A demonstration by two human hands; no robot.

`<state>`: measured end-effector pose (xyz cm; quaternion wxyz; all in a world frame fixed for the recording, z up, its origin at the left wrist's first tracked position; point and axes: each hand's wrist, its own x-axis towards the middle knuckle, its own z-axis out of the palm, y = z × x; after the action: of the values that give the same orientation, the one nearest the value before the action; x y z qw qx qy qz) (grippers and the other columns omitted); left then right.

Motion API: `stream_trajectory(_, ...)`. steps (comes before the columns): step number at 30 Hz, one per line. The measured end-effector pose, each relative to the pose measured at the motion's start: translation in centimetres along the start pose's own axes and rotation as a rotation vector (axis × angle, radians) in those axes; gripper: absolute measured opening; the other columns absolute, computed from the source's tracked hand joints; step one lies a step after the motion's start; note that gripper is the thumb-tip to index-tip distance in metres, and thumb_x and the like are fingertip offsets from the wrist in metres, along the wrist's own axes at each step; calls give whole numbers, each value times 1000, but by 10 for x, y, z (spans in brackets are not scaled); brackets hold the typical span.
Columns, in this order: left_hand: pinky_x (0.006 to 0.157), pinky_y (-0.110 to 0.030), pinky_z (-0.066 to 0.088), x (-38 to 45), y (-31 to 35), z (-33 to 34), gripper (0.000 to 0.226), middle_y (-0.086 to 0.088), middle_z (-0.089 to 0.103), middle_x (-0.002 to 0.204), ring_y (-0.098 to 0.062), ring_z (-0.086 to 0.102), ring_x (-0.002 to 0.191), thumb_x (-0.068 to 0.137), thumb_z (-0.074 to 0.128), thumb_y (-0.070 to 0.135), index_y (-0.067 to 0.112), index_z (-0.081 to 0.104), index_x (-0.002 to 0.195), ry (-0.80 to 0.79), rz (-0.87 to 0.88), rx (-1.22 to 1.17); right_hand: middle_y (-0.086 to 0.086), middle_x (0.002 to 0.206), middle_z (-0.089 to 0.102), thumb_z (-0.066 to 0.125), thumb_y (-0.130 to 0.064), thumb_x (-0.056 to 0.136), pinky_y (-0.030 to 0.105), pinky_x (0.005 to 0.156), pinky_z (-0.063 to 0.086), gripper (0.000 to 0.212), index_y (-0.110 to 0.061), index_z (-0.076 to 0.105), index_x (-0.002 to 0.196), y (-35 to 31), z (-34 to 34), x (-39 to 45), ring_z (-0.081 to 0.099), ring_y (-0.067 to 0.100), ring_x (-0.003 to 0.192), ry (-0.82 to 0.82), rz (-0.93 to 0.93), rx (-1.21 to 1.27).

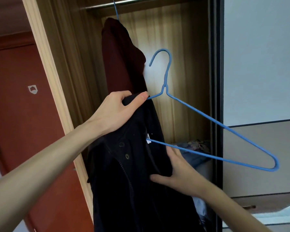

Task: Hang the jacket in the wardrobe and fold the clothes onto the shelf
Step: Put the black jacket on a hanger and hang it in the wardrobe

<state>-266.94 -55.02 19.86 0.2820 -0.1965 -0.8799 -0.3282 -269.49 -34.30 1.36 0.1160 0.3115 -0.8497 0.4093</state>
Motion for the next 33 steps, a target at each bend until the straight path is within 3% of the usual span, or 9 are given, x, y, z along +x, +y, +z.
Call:
stream_trajectory(3,57,-40,42,-1,0,-4,77,-4,52,63,-18,50,55,90,58,76,-1,59,80,51,0,-1,-18,141,57,72,-54,84,41,100,52,73,-44,38,148,33,16,9,56,8,129,46,92,-183)
stream_trajectory(5,55,-39,40,-6,-5,-9,77,-8,50,59,-16,47,53,91,59,74,-2,56,73,114,7,26,-15,129,67,75,-42,91,35,101,52,48,-39,56,135,56,9,9,63,13,125,11,119,-144)
stream_trajectory(8,54,-41,40,-15,-17,-16,78,-20,54,60,-17,46,51,91,60,73,-1,55,65,191,15,128,-11,123,72,75,-28,95,22,103,48,38,-24,68,132,75,-26,10,65,2,116,32,119,-59)
stream_trajectory(12,55,-34,43,-27,-50,-28,68,-3,56,52,-16,55,52,87,59,78,16,56,58,154,50,283,-5,86,74,68,-69,78,33,79,55,56,-16,73,96,66,-90,19,65,2,82,183,80,-143)
stream_trajectory(14,58,-37,50,-32,-65,-34,63,4,58,52,-14,60,54,87,49,82,25,61,65,97,121,404,-8,76,71,78,-58,75,25,70,49,38,-21,71,85,46,-121,22,65,7,74,254,79,-190)
stream_trajectory(16,59,-41,54,-37,-76,-38,60,8,57,52,-13,61,55,91,41,81,28,63,74,98,224,531,-11,82,75,89,-43,78,21,75,51,23,-29,74,89,18,-147,24,71,7,80,197,70,-195)
stream_trajectory(19,51,-42,52,-41,-83,-37,64,6,50,54,-24,62,53,97,36,74,19,53,71,194,368,706,-9,87,77,88,-49,77,19,79,53,28,-32,77,96,-12,-174,30,71,2,81,88,64,-279)
stream_trajectory(26,40,-37,41,-34,-66,-20,55,-7,51,65,-40,60,48,103,43,58,11,46,75,343,409,978,1,70,58,68,-61,91,41,69,52,40,-21,67,92,-40,-198,52,57,28,75,260,-50,-902)
stream_trajectory(33,47,-30,29,-24,-38,-3,56,-3,41,51,-37,51,44,100,57,52,11,39,66,445,322,831,-3,82,70,78,-39,90,33,70,51,20,-22,72,96,-76,-189,50,67,19,82,193,-11,-603)
